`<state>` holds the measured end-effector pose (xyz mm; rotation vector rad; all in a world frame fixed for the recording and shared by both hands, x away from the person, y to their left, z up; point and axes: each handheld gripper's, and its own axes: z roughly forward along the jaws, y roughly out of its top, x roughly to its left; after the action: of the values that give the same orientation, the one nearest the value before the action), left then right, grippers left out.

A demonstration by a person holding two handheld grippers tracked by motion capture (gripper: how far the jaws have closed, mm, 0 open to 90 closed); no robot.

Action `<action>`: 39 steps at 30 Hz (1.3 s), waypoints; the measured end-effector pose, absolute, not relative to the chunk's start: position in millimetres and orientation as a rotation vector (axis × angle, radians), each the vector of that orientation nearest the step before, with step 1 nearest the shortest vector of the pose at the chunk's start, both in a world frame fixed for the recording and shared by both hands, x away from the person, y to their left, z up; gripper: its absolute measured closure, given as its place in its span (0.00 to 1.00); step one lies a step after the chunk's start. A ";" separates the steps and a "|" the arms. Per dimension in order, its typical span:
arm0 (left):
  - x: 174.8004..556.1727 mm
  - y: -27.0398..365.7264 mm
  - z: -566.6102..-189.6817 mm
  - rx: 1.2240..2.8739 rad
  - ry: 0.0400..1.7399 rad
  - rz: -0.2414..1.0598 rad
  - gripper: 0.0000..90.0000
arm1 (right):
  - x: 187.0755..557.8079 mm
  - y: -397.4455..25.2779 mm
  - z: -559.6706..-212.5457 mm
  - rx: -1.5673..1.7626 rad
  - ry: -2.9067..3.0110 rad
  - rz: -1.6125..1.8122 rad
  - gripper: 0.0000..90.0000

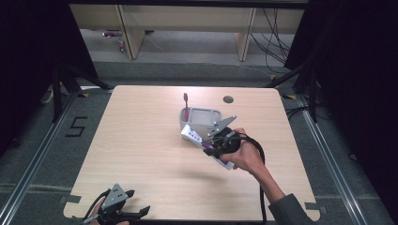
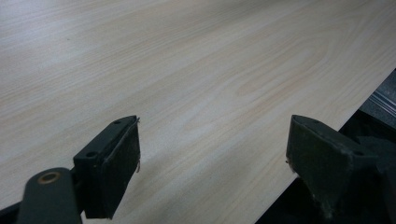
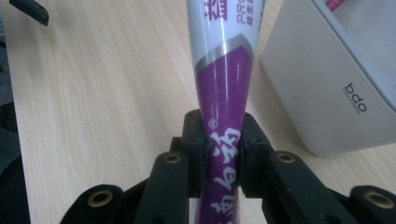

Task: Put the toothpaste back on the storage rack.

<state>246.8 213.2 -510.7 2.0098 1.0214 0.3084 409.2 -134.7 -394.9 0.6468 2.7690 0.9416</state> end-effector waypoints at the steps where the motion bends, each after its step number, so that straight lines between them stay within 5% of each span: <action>1: 246.8 213.3 -510.8 2.011 1.020 0.307 0.19 | 409.0 -135.1 -394.3 0.667 2.764 0.944 0.85; 39: 247.1 214.8 -510.2 2.039 1.006 0.308 0.19 | 426.2 -137.0 -373.1 0.720 2.560 1.275 0.85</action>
<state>247.1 214.8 -510.2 2.0389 1.0061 0.3085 426.2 -137.0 -373.1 0.7198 2.5602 1.2754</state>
